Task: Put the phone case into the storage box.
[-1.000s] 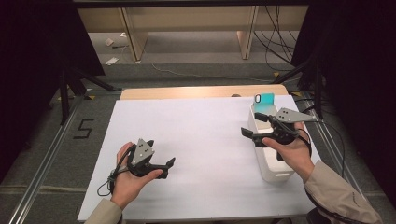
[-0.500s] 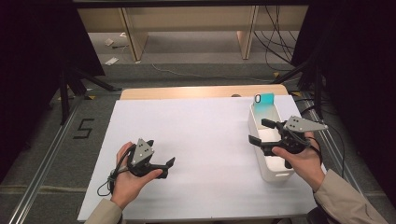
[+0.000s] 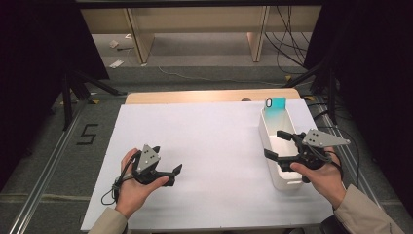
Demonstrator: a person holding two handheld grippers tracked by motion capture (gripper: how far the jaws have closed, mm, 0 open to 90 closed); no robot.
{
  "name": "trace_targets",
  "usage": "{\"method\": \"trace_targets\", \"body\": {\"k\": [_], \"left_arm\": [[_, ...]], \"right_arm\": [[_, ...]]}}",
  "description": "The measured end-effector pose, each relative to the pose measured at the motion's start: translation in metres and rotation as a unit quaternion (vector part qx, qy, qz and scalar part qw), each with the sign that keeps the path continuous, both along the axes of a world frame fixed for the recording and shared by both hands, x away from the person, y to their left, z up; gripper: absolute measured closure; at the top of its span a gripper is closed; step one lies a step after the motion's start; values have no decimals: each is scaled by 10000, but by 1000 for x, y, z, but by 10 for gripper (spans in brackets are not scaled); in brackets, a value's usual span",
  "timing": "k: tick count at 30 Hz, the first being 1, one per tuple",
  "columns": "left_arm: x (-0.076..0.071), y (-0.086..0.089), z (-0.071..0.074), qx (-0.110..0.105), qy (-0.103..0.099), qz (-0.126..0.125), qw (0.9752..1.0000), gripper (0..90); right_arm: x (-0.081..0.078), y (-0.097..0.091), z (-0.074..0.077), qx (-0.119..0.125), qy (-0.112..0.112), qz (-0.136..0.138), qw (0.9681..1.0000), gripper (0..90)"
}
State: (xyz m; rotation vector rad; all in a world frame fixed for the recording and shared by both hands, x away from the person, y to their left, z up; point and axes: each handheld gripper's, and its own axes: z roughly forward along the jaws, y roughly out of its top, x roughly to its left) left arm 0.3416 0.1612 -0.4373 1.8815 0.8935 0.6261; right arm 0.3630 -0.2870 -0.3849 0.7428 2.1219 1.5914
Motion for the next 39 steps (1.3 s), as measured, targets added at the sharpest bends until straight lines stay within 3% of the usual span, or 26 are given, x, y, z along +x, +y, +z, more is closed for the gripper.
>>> {"method": "trace_targets", "body": {"k": [39], "left_arm": [[0,1,-1,-31,22,0,10000,46]], "right_arm": [[-21,-10,-9,67,-73,7,10000,190]]}}
